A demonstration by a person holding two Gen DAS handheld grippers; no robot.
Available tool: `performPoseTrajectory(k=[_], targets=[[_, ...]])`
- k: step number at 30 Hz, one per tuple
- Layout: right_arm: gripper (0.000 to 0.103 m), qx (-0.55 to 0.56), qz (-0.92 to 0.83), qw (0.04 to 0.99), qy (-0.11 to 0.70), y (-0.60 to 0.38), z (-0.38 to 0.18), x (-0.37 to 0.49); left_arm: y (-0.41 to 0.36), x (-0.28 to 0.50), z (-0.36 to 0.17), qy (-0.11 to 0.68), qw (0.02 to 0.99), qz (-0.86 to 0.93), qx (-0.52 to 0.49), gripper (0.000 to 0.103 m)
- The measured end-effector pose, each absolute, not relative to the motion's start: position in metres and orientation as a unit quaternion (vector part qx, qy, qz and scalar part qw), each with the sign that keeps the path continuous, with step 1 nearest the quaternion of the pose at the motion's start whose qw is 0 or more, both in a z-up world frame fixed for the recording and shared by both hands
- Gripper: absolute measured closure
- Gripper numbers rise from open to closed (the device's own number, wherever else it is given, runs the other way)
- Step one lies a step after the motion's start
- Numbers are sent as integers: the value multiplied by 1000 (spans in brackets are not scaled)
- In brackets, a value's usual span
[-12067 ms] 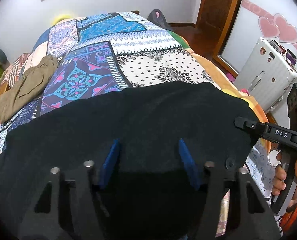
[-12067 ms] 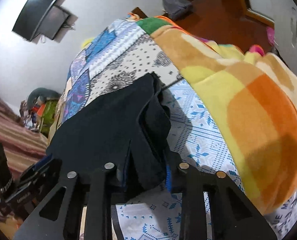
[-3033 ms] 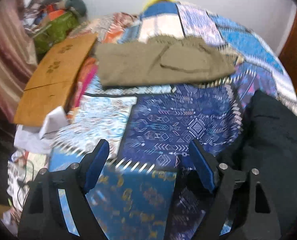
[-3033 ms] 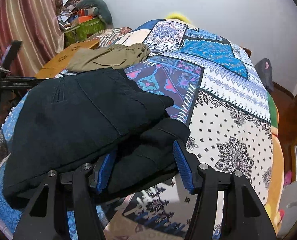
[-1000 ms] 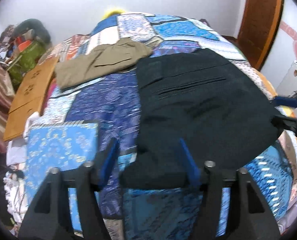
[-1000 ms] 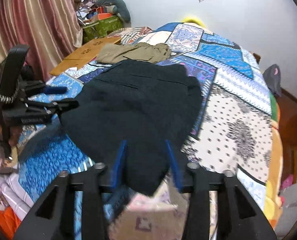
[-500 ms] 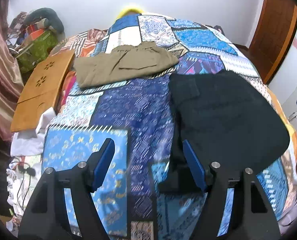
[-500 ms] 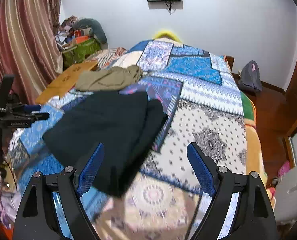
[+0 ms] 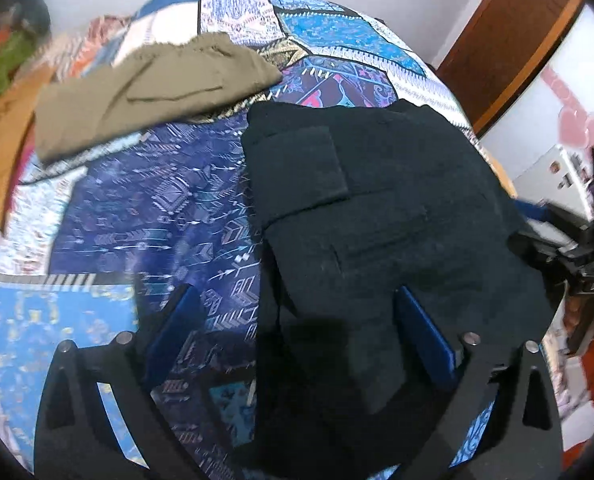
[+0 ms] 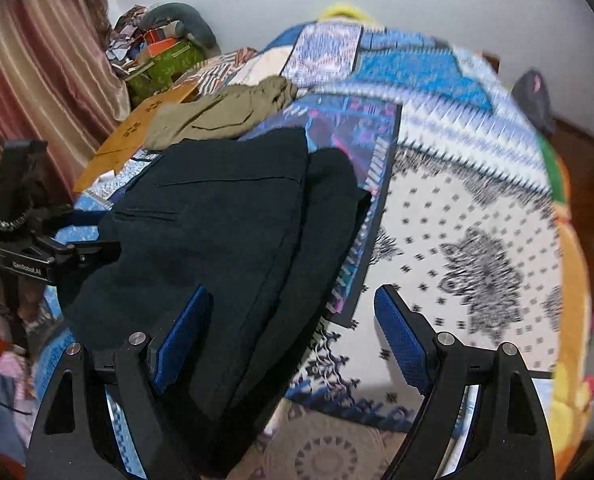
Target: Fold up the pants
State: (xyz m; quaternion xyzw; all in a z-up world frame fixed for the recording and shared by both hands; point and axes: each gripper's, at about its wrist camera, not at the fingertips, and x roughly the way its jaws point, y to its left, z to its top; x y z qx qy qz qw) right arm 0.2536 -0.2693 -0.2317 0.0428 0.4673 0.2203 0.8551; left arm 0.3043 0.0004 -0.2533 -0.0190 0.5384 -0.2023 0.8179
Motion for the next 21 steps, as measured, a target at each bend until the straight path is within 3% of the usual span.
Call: performPoseTrajectory(k=[4, 9, 13, 16, 18, 21], targets=[[12, 91, 245, 821, 507, -272, -247, 271, -1, 319, -265, 558, 798, -222, -45, 1], [7, 69, 262, 820, 504, -257, -248, 277, -8, 334, -268, 571, 779, -252, -59, 1], [10, 73, 271, 814, 509, -252, -249, 286, -18, 343, -266, 567, 782, -254, -47, 1], [19, 85, 277, 810, 510, -255, -251, 290, -20, 352, -267, 573, 775, -260, -65, 9], [28, 93, 279, 808, 511, -258, -251, 291, -22, 355, -266, 570, 773, -267, -73, 23], [44, 108, 283, 805, 511, -261, -250, 291, -30, 353, -257, 555, 787, -264, -56, 35]])
